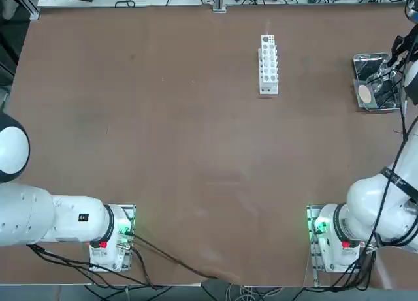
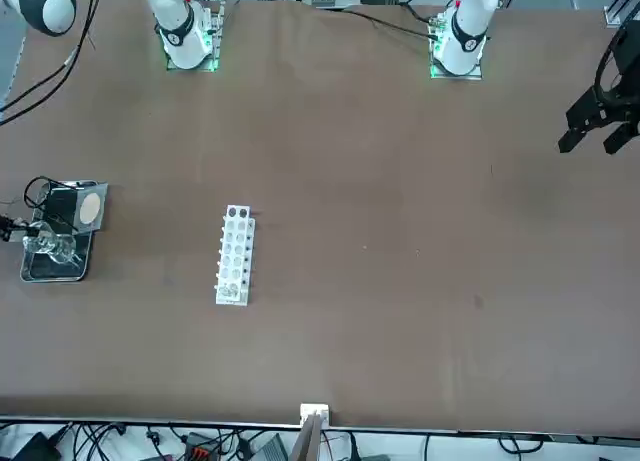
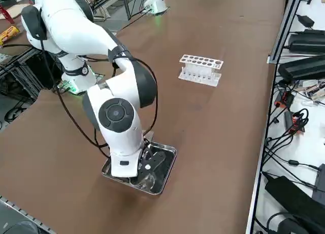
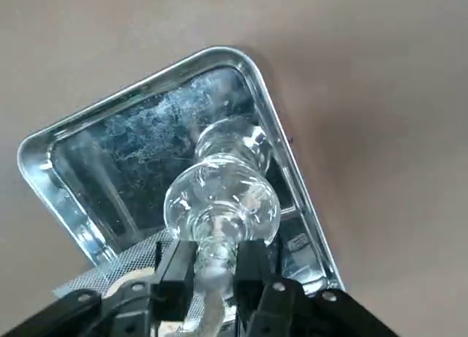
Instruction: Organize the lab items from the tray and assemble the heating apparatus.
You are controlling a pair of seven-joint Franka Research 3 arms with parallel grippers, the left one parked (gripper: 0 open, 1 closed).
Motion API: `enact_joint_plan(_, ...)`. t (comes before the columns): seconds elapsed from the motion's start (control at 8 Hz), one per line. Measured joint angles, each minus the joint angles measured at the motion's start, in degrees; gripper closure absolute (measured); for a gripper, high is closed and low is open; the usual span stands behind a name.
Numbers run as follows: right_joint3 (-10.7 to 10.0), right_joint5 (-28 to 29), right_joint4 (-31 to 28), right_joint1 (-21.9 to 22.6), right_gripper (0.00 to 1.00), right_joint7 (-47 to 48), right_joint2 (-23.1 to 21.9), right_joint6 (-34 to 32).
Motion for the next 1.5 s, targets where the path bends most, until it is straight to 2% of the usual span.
enact_joint_plan(0.25,1.24,0.0,0.53,0.34,0.69,0.0,-1.68,-0.25)
enact_joint_plan(0.62,1.51,-0.02,1.04,3.86,0.69,0.12,-7.5,-3.51)
enact_joint_plan(0.88,1.52,-0.37,1.16,7.74,0.69,0.93,-11.3,-6.89)
enact_joint_plan(1.12,1.57,-1.83,0.58,13.72,0.69,6.8,-15.08,-11.61)
enact_joint_plan(1.5,1.6,-2.1,-7.68,21.34,0.7,10.84,-20.28,-13.04)
